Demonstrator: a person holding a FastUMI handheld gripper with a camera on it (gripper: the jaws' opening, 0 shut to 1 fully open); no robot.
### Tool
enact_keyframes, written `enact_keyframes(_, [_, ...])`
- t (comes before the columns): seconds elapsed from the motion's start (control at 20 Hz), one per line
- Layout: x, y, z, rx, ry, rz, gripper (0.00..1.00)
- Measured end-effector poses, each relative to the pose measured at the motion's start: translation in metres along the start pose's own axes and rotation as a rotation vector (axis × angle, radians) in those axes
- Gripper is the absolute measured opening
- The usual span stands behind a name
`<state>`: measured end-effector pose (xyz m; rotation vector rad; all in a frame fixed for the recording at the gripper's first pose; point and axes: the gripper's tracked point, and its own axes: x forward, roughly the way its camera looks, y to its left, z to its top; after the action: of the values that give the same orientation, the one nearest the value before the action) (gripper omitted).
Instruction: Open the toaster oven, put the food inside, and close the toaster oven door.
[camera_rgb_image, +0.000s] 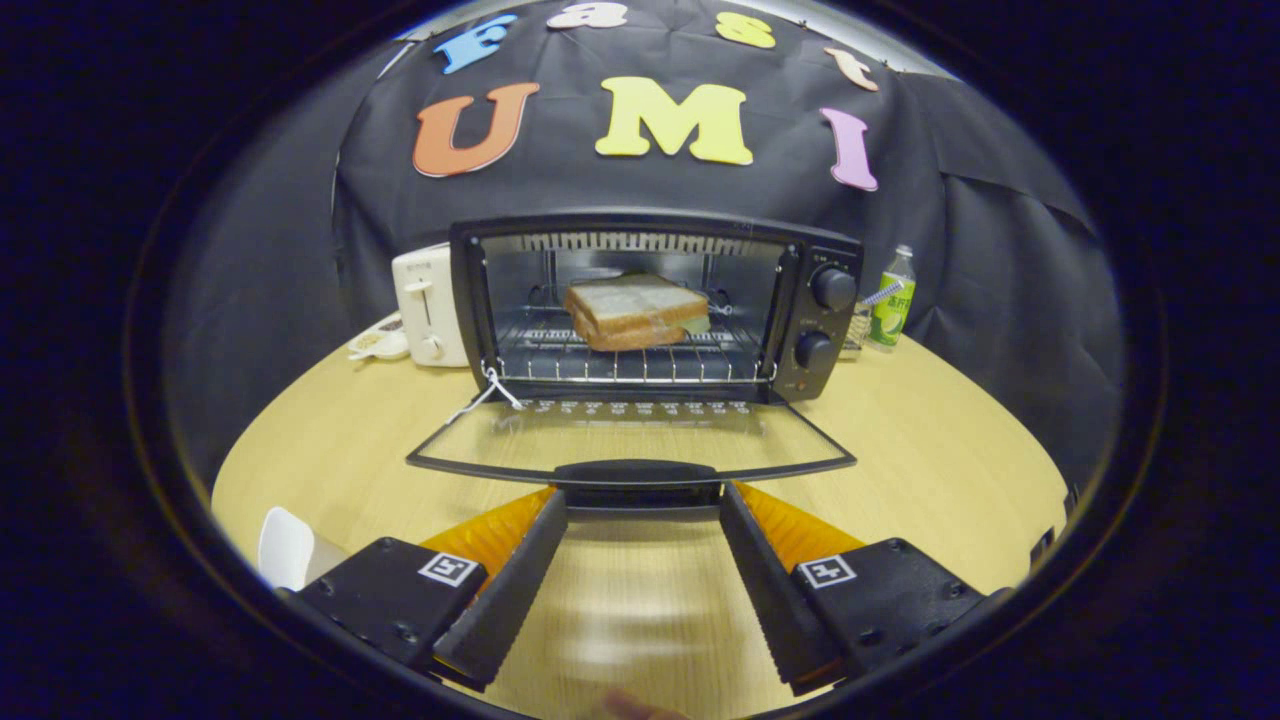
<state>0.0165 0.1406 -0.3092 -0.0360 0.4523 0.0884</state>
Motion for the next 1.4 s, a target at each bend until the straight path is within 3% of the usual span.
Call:
enact_keyframes(0.7, [-0.019, 0.003, 0.051, 0.005, -0.231, 0.011, 0.99])
enact_keyframes(0.9, [-0.02, 0.003, 0.072, -0.047, -0.308, -0.01, 0.98])
enact_keyframes(1.4, [-0.037, 0.014, 0.098, -0.049, -0.362, 0.027, 1.0])
